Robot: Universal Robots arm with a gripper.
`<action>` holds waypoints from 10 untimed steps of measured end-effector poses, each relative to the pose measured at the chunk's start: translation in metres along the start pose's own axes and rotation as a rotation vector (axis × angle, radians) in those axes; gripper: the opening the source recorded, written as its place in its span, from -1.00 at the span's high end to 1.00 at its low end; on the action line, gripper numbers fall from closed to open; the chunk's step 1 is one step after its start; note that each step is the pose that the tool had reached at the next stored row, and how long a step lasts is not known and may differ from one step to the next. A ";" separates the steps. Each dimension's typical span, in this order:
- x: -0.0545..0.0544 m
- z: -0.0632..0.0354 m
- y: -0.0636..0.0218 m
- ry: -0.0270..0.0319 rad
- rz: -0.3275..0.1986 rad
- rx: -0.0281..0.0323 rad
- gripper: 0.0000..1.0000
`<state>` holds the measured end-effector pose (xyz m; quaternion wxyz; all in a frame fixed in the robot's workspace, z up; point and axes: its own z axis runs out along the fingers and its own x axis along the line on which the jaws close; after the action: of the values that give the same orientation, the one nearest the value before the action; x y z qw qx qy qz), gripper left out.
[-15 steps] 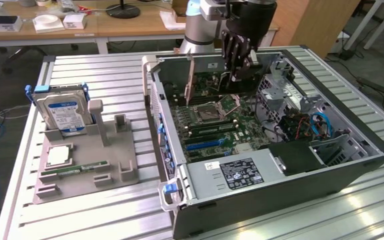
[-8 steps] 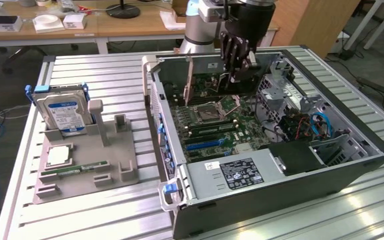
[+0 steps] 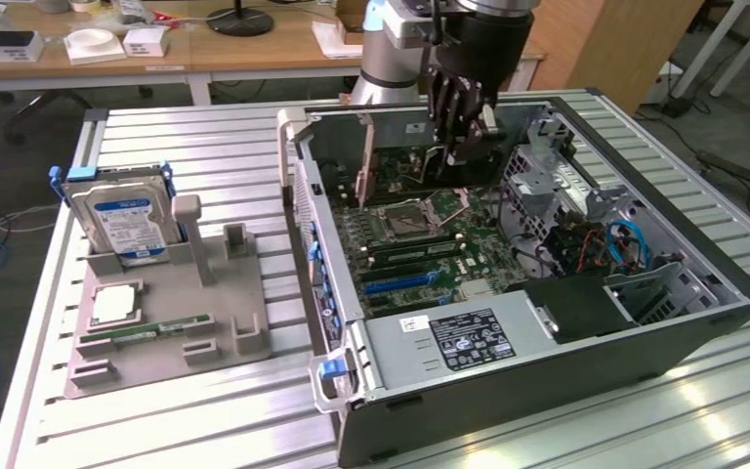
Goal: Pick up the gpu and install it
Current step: 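Insert the gpu into the slot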
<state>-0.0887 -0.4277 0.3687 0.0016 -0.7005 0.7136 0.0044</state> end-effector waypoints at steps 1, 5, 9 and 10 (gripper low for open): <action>0.000 0.0006 0.0005 -0.0001 0.000 0.0001 0.46; 0.001 0.0034 0.0022 -0.0001 0.000 0.0000 0.46; 0.001 0.0066 0.0028 0.0000 0.000 0.0000 0.46; 0.001 0.0078 0.0031 0.0000 0.000 0.0001 0.46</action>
<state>-0.0918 -0.4284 0.3609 0.0017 -0.7005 0.7136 0.0044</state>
